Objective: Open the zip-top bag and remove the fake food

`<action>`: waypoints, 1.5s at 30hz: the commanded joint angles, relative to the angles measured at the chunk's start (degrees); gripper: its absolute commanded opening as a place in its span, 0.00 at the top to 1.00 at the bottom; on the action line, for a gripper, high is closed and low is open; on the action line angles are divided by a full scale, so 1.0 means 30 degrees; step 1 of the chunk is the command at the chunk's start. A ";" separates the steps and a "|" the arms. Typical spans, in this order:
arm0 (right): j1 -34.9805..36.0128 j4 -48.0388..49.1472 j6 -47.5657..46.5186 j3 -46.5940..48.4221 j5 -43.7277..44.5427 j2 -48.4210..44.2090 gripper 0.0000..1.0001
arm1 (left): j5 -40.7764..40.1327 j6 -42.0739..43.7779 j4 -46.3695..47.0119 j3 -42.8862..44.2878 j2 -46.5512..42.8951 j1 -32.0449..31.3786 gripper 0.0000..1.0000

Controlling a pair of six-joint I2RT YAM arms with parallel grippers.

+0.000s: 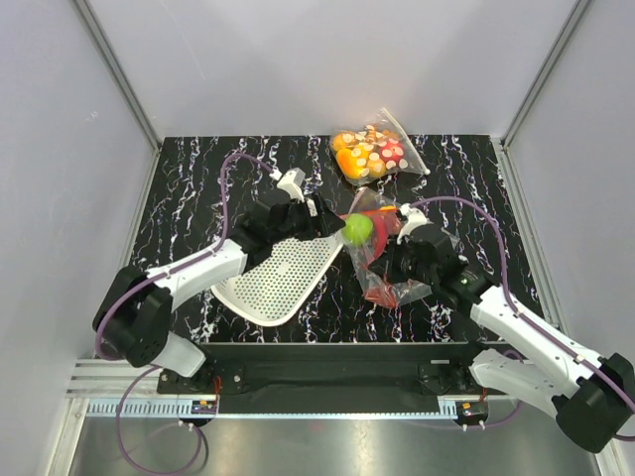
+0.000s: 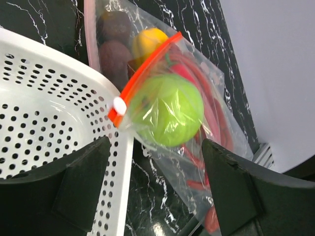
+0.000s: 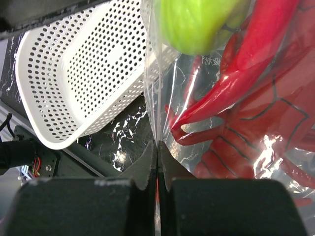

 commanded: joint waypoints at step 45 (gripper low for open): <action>0.0215 -0.2201 -0.6534 0.4660 0.3635 -0.2062 0.09 | 0.9062 0.6176 0.5735 -0.0276 -0.1158 0.0211 1.00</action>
